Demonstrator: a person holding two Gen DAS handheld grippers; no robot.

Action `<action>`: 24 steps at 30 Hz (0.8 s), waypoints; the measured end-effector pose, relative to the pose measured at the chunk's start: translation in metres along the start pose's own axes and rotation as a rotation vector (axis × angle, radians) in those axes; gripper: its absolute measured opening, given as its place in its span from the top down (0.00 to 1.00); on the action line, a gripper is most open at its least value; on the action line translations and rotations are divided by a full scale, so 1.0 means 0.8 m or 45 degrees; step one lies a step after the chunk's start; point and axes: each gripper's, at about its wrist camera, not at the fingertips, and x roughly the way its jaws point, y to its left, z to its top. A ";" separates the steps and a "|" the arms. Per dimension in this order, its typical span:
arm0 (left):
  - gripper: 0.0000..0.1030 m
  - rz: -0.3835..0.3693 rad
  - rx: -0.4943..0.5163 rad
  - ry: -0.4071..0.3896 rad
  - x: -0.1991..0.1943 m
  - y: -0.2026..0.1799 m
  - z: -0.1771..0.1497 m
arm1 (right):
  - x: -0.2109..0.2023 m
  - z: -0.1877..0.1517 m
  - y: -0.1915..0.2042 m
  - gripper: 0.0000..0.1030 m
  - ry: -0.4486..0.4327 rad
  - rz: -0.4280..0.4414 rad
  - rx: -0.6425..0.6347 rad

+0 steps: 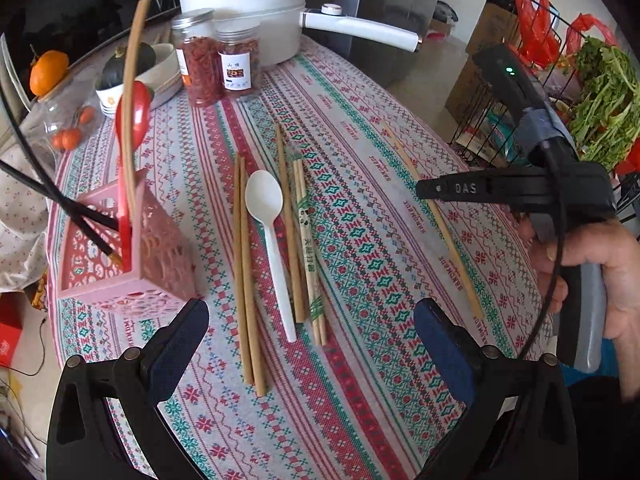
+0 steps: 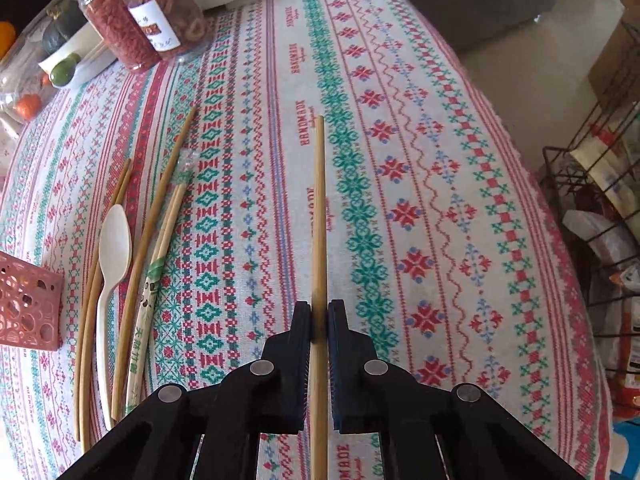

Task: Organize utensils
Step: 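Grasp a single wooden chopstick with the right tool while the left tool approaches the wrapped chopsticks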

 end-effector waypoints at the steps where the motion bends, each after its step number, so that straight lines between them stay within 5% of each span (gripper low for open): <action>1: 0.01 -0.010 -0.012 0.018 0.008 -0.004 0.009 | -0.005 -0.003 -0.005 0.96 -0.003 0.014 0.010; 9: 0.56 -0.020 -0.085 0.205 0.086 -0.013 0.066 | -0.023 -0.001 -0.032 0.96 -0.036 0.114 0.049; 12: 0.67 0.019 -0.082 0.227 0.104 -0.016 0.082 | -0.028 -0.002 -0.042 0.96 -0.044 0.138 0.051; 24: 0.80 0.125 -0.109 0.351 0.158 -0.014 0.120 | -0.025 0.005 -0.054 0.96 -0.046 0.203 0.060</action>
